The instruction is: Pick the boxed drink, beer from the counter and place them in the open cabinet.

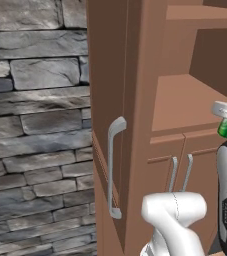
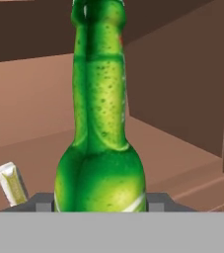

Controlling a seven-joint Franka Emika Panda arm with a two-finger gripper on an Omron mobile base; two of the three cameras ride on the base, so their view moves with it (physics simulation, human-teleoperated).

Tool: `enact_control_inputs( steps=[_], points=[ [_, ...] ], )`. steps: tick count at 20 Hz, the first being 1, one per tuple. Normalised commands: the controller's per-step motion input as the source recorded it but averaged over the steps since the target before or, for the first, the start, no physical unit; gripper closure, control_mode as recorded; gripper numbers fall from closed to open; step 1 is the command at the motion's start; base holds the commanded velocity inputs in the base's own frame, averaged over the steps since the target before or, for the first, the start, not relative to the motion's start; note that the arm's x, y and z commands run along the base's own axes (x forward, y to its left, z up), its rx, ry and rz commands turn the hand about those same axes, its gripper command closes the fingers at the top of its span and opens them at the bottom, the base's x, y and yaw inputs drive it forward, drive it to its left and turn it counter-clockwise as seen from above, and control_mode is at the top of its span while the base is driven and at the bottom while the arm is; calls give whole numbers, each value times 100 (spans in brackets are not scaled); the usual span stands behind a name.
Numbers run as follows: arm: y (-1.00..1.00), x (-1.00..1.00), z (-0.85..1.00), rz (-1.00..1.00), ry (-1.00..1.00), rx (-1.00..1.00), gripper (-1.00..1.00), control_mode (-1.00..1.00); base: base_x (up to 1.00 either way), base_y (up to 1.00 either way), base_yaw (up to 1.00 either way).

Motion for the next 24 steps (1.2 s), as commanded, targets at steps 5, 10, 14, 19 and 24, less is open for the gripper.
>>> enact_control_inputs(
  steps=[5,10,14,19,24],
  points=[
    [0,0,0,8,0,-1,100,-100,0,0,0],
    [0,10,0,16,0,0,100,-100,0,0,0],
    [0,24,0,16,0,-4,100,-100,0,0,0],
    [0,32,0,11,0,-9,100,-100,0,0,0],
    [4,28,0,5,-3,-7,100,-100,0,0,0]
  ],
)
